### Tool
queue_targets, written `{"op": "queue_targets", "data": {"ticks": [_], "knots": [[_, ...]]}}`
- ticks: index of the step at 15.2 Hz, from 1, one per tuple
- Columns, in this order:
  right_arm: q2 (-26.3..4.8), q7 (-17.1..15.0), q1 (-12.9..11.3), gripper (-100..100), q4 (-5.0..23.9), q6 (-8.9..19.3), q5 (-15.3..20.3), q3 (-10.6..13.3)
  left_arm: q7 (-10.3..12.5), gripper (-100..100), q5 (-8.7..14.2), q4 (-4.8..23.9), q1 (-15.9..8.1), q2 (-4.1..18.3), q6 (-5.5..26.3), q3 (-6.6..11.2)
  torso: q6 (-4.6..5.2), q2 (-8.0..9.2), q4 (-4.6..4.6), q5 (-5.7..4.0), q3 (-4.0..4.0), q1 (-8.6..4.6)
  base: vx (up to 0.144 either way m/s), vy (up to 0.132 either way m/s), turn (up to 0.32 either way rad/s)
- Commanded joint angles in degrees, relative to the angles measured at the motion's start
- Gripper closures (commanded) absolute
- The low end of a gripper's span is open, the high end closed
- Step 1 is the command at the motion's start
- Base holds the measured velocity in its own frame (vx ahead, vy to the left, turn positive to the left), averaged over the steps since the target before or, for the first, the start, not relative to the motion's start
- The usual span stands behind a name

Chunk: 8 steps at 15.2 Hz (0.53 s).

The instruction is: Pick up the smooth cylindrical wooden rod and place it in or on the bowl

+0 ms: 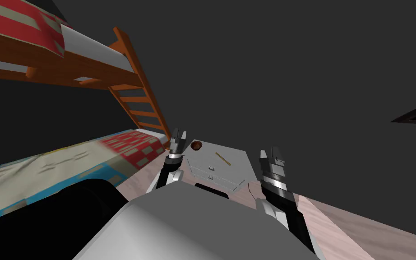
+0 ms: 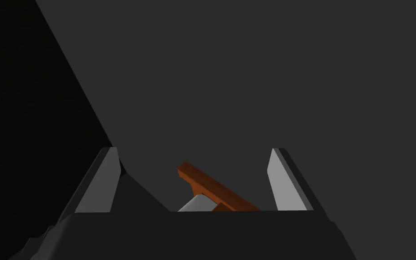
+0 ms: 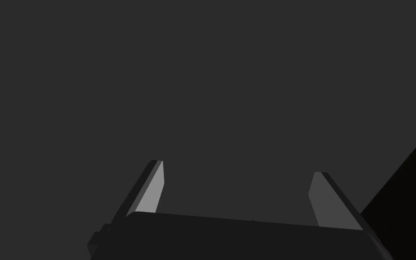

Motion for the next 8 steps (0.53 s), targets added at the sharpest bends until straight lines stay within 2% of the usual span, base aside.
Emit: {"op": "queue_targets", "data": {"ticks": [1,2,4,5,6,7,8], "knots": [[-2.53,-0.28,0.09,-100,0.64,0.56,0.21,0.66,0.0,0,0.0,0.0,0.0,0.0,0.0,0.0,0.0,0.0,0.0,0.0,0.0,0.0,-0.007,0.007,0.13],[-2.53,-0.28,0.09,-100,0.64,0.56,0.21,0.66,0.0,0,0.0,0.0,-0.01,0.0,0.0,0.0,-0.03,0.02,0.0,0.0,0.01,0.01,-0.012,0.007,0.141],[-5.51,-0.69,0.22,-100,1.59,1.4,0.53,1.65,0.0,0,0.0,0.0,-0.01,0.0,0.0,0.0,-0.02,0.04,0.01,0.0,0.02,0.01,-0.017,0.01,0.166],[-5.62,-0.69,0.22,-100,1.59,1.4,0.53,1.65,0.0,0,0.0,0.0,-0.01,0.0,0.0,-0.01,-0.04,0.06,0.01,0.0,0.03,0.02,-0.018,0.01,0.152],[-7.49,-0.96,0.3,-100,2.2,1.95,0.74,2.29,0.0,0,0.0,0.0,-0.01,0.0,0.0,0.0,-0.02,0.06,0.01,0.01,0.04,0.03,-0.019,0.013,0.16],[-7.49,-0.96,0.3,-100,2.2,1.95,0.74,2.29,0.0,0,0.0,0.0,-0.01,0.0,0.0,0.0,-0.03,0.07,0.01,0.01,0.04,0.03,-0.018,0.011,0.119],[-9.56,-1.27,0.41,-100,2.9,2.58,0.98,3.02,0.0,0,0.0,0.0,-0.01,0.0,0.0,0.0,-0.01,0.07,0.01,0.01,0.04,0.03,-0.018,0.013,0.183]]}}
